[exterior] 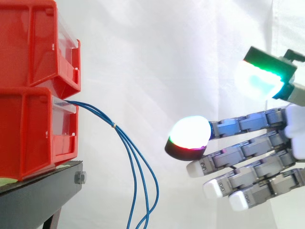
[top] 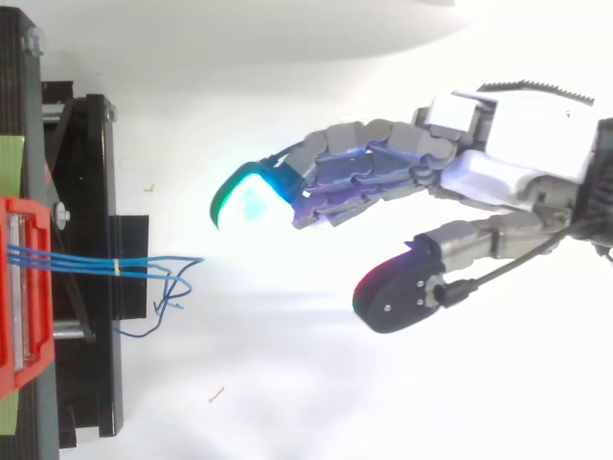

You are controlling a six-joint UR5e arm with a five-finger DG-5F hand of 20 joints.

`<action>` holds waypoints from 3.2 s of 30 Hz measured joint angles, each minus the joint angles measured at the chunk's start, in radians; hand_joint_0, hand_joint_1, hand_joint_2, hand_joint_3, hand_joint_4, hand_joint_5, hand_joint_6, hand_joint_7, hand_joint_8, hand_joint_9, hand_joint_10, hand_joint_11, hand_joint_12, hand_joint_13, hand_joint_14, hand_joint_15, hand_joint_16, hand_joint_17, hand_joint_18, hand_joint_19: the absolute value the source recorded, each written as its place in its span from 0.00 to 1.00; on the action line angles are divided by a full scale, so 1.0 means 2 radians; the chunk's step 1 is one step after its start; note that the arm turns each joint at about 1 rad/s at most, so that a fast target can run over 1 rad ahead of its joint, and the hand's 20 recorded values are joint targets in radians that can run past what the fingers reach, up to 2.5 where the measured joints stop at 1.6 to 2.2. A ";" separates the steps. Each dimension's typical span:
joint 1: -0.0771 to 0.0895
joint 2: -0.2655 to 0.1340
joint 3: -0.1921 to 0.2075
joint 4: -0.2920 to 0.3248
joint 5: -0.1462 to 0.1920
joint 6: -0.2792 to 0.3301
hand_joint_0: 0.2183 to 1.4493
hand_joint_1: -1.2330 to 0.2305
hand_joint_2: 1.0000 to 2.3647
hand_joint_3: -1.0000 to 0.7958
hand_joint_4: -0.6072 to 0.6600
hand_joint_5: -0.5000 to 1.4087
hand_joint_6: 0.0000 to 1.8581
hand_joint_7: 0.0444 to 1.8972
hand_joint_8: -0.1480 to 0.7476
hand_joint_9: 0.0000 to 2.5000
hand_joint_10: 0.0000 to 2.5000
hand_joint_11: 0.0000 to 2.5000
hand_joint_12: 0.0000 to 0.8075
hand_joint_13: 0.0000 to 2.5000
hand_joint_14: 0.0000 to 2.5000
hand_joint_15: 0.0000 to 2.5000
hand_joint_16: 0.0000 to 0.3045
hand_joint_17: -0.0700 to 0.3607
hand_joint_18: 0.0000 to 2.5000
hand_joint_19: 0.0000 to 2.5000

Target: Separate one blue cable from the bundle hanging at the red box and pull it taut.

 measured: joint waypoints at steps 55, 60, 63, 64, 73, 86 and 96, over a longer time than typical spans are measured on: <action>-0.017 -0.139 0.131 0.038 -0.060 0.023 0.22 0.44 0.00 0.28 0.60 0.15 0.27 0.34 0.46 0.19 0.00 0.05 0.46 0.22 0.00 0.09 0.19 0.46 0.21 0.14; -0.020 -0.139 0.132 0.044 -0.072 0.032 0.22 0.44 0.00 0.28 0.60 0.15 0.27 0.34 0.46 0.19 0.00 0.05 0.46 0.22 0.00 0.09 0.19 0.46 0.21 0.14; -0.024 -0.139 0.132 0.053 -0.086 0.042 0.22 0.44 0.00 0.28 0.60 0.15 0.27 0.34 0.46 0.20 0.00 0.05 0.46 0.22 0.00 0.10 0.19 0.46 0.21 0.14; -0.025 -0.139 0.132 0.055 -0.090 0.045 0.22 0.44 0.00 0.28 0.60 0.15 0.27 0.34 0.46 0.20 0.00 0.05 0.46 0.22 0.00 0.10 0.19 0.46 0.21 0.14; -0.034 -0.139 0.131 0.064 -0.132 0.054 0.24 0.44 0.00 0.28 0.61 0.15 0.27 0.34 0.46 0.21 0.00 0.05 0.44 0.23 0.00 0.10 0.18 0.44 0.21 0.14; -0.040 -0.139 0.131 0.066 -0.167 0.052 0.30 0.46 0.00 0.32 0.61 0.16 0.27 0.36 0.46 0.23 0.00 0.06 0.41 0.26 0.00 0.11 0.16 0.42 0.24 0.15; -0.050 -0.139 0.131 0.067 -0.189 0.053 0.32 0.56 0.00 0.32 0.61 0.17 0.27 0.37 0.47 0.27 0.00 0.07 0.42 0.29 0.00 0.12 0.16 0.42 0.26 0.16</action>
